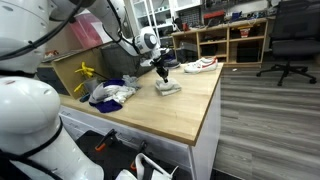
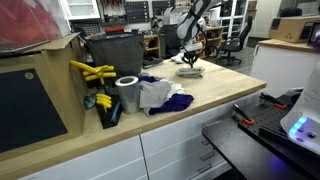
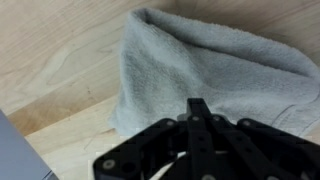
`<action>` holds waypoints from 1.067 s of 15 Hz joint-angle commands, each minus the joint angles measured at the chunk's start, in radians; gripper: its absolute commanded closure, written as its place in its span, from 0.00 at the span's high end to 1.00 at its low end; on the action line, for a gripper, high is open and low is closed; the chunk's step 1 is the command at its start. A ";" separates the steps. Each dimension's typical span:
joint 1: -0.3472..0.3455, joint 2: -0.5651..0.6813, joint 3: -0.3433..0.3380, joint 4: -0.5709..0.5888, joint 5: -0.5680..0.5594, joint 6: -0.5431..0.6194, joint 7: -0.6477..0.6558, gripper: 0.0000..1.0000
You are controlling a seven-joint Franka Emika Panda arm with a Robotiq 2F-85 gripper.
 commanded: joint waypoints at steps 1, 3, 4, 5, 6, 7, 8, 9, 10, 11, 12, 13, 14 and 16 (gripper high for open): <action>0.005 -0.002 0.007 -0.005 0.033 -0.011 0.033 0.00; 0.006 0.003 0.011 -0.007 0.049 -0.012 0.035 0.00; 0.006 0.006 0.013 -0.010 0.058 -0.014 0.035 0.00; 0.007 0.011 0.013 -0.013 0.062 -0.013 0.035 0.00; 0.008 0.016 0.012 -0.017 0.062 -0.009 0.036 0.00; 0.009 0.024 0.009 -0.021 0.059 -0.007 0.041 0.00; 0.009 0.031 0.006 -0.025 0.055 -0.002 0.049 0.00; 0.011 0.042 0.002 -0.029 0.048 0.004 0.051 0.00; 0.010 0.050 0.000 -0.031 0.048 0.003 0.053 0.00; 0.010 0.055 -0.001 -0.031 0.046 0.005 0.056 0.00; 0.010 0.054 -0.002 -0.030 0.045 0.007 0.053 0.00; 0.010 0.046 0.001 -0.032 0.047 0.005 0.049 0.00; 0.008 0.036 0.005 -0.035 0.050 0.005 0.043 0.00; 0.005 0.003 0.014 -0.047 0.055 -0.006 0.028 0.00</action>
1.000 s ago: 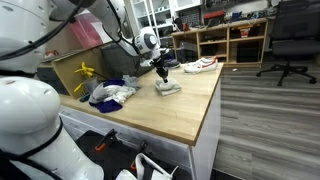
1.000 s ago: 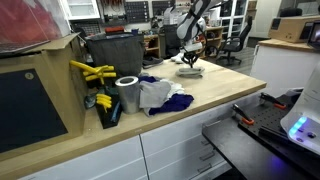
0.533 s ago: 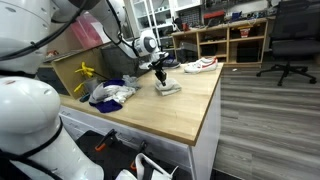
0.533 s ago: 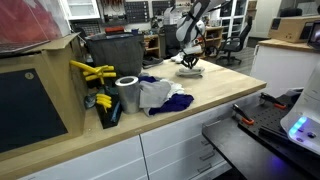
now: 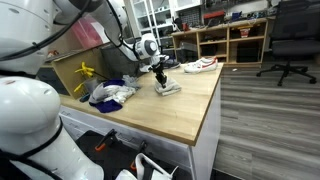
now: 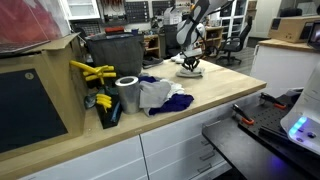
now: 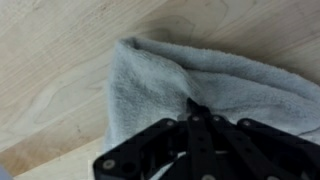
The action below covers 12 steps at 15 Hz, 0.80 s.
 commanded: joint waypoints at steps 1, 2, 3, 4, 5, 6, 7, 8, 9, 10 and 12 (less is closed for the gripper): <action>0.004 -0.053 0.003 -0.036 0.008 -0.016 -0.007 0.00; 0.003 -0.066 0.003 -0.041 0.006 -0.027 -0.013 0.00; 0.003 -0.074 -0.001 -0.046 -0.001 -0.037 -0.017 0.00; 0.003 -0.082 -0.005 -0.053 -0.009 -0.043 -0.021 0.00; 0.001 -0.089 -0.008 -0.056 -0.015 -0.055 -0.023 0.00; 0.000 -0.098 -0.013 -0.060 -0.025 -0.065 -0.024 0.00; -0.004 -0.107 -0.016 -0.063 -0.033 -0.081 -0.030 0.00; -0.005 -0.114 -0.023 -0.068 -0.046 -0.092 -0.032 0.00; -0.006 -0.120 -0.031 -0.070 -0.061 -0.107 -0.038 0.00; -0.006 -0.124 -0.039 -0.072 -0.079 -0.112 -0.036 0.00; -0.010 -0.117 -0.054 -0.070 -0.119 -0.102 -0.033 0.00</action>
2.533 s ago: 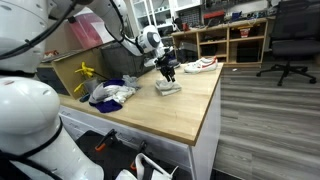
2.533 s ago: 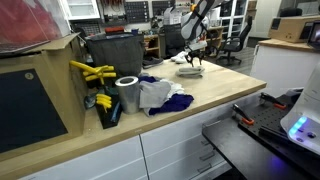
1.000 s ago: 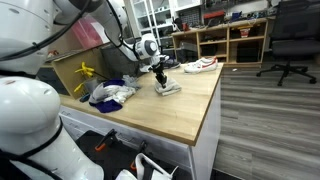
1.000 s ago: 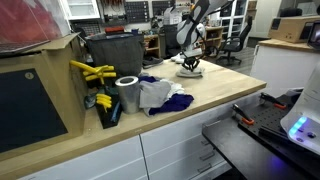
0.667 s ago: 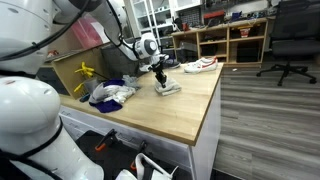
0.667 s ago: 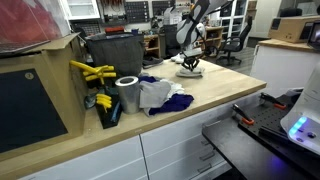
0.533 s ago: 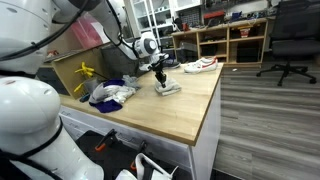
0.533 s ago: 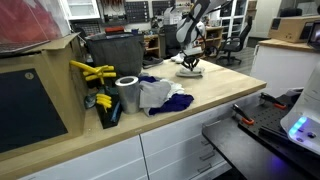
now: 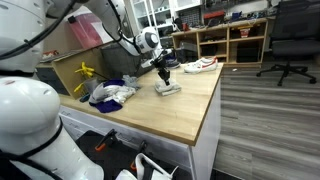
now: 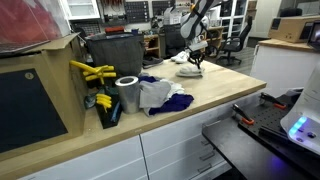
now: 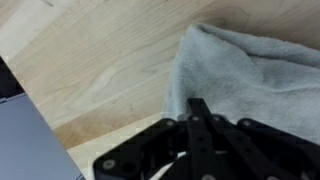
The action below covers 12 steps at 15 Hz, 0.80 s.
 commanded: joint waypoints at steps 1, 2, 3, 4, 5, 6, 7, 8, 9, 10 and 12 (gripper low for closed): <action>-0.006 -0.027 -0.022 -0.035 -0.063 0.001 -0.012 0.00; -0.015 -0.010 -0.020 -0.037 -0.075 0.039 -0.023 0.00; -0.020 -0.002 -0.018 -0.040 -0.082 0.050 -0.021 0.00; -0.024 0.010 -0.015 -0.045 -0.087 0.078 -0.020 0.00; -0.026 0.020 -0.012 -0.048 -0.084 0.098 -0.018 0.00; -0.028 0.034 -0.009 -0.047 -0.075 0.118 -0.017 0.00; -0.027 0.045 -0.008 -0.047 -0.070 0.135 -0.017 0.00; -0.026 0.059 -0.007 -0.044 -0.064 0.150 -0.017 0.00; -0.024 0.069 -0.009 -0.039 -0.062 0.159 -0.015 0.00; -0.022 0.068 -0.011 -0.037 -0.062 0.153 -0.014 0.00; -0.022 0.047 -0.007 -0.042 -0.053 0.136 -0.016 0.00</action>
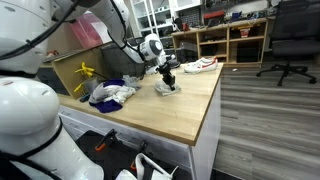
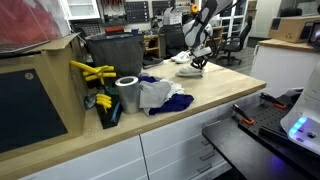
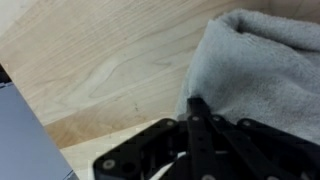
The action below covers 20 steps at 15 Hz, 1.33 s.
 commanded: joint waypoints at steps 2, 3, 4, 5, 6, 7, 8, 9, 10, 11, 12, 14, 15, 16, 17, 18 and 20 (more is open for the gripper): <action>-0.004 -0.036 0.019 -0.014 0.041 -0.007 -0.024 0.00; -0.002 -0.047 0.022 -0.016 0.050 -0.014 -0.022 0.00; 0.000 -0.058 0.028 -0.020 0.059 -0.020 -0.024 0.00; 0.000 -0.065 0.037 -0.023 0.070 -0.027 -0.027 0.00; 0.004 -0.069 0.042 -0.024 0.076 -0.030 -0.025 0.00; 0.004 -0.073 0.050 -0.026 0.085 -0.036 -0.026 0.00; 0.006 -0.076 0.057 -0.027 0.091 -0.037 -0.027 0.00; 0.008 -0.075 0.063 -0.027 0.094 -0.037 -0.027 0.00; 0.010 -0.069 0.067 -0.025 0.094 -0.034 -0.026 0.00; 0.012 -0.060 0.069 -0.023 0.091 -0.025 -0.023 0.00; 0.015 -0.056 0.070 -0.020 0.090 -0.024 -0.021 0.00; 0.017 -0.047 0.075 -0.017 0.095 -0.016 -0.022 0.00; 0.017 -0.043 0.079 -0.015 0.099 -0.014 -0.022 0.00; 0.017 -0.043 0.085 -0.017 0.106 -0.012 -0.024 0.00; 0.016 -0.046 0.093 -0.019 0.115 -0.010 -0.027 0.00; 0.016 -0.046 0.101 -0.020 0.126 -0.010 -0.029 0.00; 0.017 -0.049 0.118 -0.022 0.148 -0.007 -0.036 0.00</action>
